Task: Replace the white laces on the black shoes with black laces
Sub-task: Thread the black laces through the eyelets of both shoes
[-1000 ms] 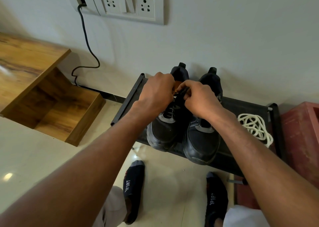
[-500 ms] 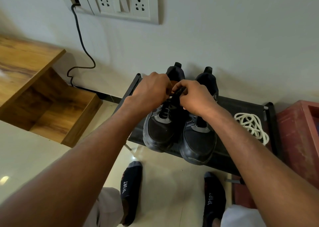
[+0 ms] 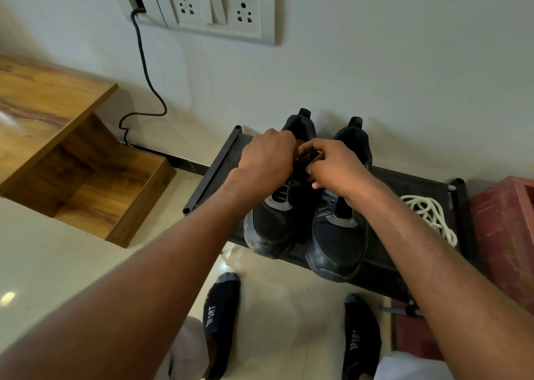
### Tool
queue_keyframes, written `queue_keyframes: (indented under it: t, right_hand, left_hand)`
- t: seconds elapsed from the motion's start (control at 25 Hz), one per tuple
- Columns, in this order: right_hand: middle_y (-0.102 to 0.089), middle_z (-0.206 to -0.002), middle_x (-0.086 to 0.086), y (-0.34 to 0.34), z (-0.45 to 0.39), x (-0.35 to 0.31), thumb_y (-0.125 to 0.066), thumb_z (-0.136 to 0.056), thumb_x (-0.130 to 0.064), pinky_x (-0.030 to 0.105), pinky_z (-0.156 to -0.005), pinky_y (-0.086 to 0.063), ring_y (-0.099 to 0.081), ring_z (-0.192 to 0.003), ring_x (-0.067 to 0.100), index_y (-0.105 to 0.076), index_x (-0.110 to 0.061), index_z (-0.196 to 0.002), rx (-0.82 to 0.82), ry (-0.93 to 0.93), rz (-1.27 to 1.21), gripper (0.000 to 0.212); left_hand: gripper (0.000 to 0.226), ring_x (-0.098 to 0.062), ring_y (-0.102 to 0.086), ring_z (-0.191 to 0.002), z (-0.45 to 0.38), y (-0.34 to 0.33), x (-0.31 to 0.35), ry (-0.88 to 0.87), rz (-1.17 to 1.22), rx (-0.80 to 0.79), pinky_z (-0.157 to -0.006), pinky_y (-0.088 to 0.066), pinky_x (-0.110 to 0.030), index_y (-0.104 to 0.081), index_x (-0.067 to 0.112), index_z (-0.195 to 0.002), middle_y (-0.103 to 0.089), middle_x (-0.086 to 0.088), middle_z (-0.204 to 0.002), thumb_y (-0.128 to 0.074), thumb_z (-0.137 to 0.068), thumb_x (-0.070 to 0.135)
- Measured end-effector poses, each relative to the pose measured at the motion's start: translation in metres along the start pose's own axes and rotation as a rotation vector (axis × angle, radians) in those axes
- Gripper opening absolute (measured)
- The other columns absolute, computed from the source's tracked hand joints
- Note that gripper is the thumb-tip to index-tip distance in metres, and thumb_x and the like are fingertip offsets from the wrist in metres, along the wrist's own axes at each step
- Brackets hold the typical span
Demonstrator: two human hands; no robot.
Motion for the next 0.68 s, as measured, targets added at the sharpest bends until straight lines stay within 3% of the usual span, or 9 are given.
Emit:
queue_keyframes:
  t: [0.2,0.36,0.56,0.68]
  right_hand:
    - [-0.070,-0.086,0.004,0.000,-0.001,0.000,-0.055,-0.091,0.007,0.053,-0.077,-0.064,-0.075,-0.081,0.029,-0.071,-0.031,-0.112,0.020,0.006,0.003,0.047]
    - [-0.070,-0.085,0.004,-0.002,-0.001,-0.001,-0.056,-0.089,0.005,0.053,-0.079,-0.063,-0.074,-0.077,0.027,-0.070,-0.032,-0.111,0.030,0.008,0.033,0.045]
    - [-0.072,-0.084,0.008,0.000,0.000,0.001,-0.055,-0.091,0.006,0.054,-0.080,-0.063,-0.074,-0.073,0.026,-0.070,-0.036,-0.105,0.031,-0.003,0.017,0.046]
    - [-0.072,-0.084,0.008,0.000,0.001,0.001,-0.056,-0.091,0.005,0.054,-0.080,-0.063,-0.074,-0.076,0.027,-0.070,-0.036,-0.106,0.029,-0.002,0.027,0.045]
  left_hand:
    - [0.026,-0.027,-0.070,-0.078,0.000,-0.010,-0.020,0.134,0.339,-0.040,-0.073,-0.062,-0.039,-0.073,0.034,-0.075,-0.072,0.000,-0.083,-0.070,-0.086,0.010]
    - [0.021,-0.029,-0.069,-0.081,-0.001,-0.016,-0.020,0.194,0.286,-0.030,-0.069,-0.058,-0.037,-0.069,0.038,-0.078,-0.072,0.000,-0.094,-0.067,-0.087,0.019]
    - [0.029,-0.023,-0.057,-0.050,-0.006,-0.026,-0.032,0.209,0.539,-0.252,-0.045,-0.043,-0.025,-0.072,0.023,-0.074,-0.060,-0.002,-0.053,-0.061,-0.095,0.005]
    - [0.027,-0.023,-0.056,-0.050,-0.007,-0.029,-0.033,0.192,0.554,-0.270,-0.044,-0.042,-0.024,-0.073,0.021,-0.077,-0.058,-0.003,-0.052,-0.062,-0.097,0.005]
Point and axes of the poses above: each hand's wrist, its own z-axis away from the middle knuckle, its own y-axis out of the back of the hand, x = y × z, the point moved 7 cm from there along -z, towards the middle knuckle
